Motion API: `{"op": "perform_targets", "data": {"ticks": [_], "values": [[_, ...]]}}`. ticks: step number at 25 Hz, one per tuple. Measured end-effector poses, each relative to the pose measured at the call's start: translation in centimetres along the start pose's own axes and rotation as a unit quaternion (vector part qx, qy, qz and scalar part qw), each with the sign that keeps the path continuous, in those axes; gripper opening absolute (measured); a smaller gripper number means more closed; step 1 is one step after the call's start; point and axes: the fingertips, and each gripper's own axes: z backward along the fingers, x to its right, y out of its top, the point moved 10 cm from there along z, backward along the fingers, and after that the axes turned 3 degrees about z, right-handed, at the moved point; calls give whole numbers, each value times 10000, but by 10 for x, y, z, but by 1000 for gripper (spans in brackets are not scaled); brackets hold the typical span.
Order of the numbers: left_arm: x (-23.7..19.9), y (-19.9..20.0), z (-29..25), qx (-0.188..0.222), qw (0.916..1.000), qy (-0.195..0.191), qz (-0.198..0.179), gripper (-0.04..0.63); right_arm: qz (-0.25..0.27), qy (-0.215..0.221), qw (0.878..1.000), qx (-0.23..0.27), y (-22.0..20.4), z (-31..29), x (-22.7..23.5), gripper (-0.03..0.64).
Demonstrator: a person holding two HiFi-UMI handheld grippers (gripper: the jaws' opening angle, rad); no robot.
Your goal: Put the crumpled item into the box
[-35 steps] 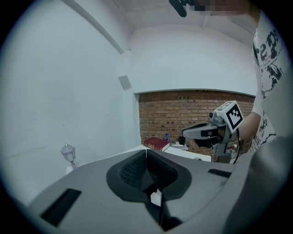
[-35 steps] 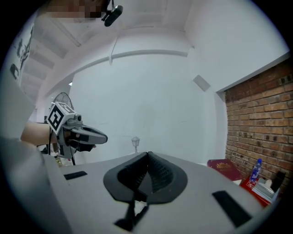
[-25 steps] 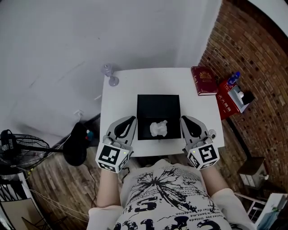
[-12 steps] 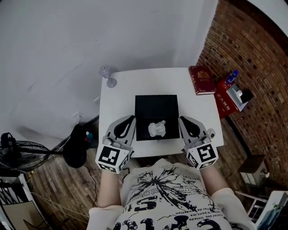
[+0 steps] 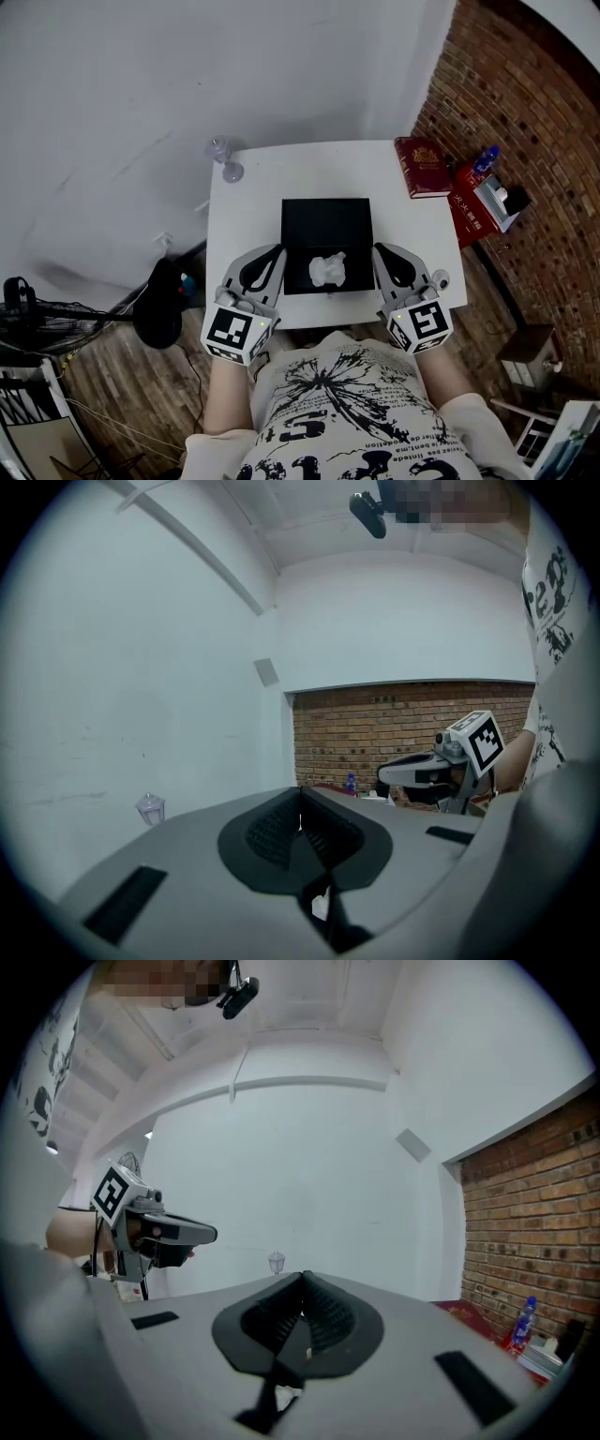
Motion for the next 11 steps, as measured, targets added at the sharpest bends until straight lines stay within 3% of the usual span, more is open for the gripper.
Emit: {"op": "perform_targets", "data": {"ticks": [11], "values": [[2,3,-4,28,10000,-2,-67,14,11,-8,10000,-76,-5,-6,1,14]]}}
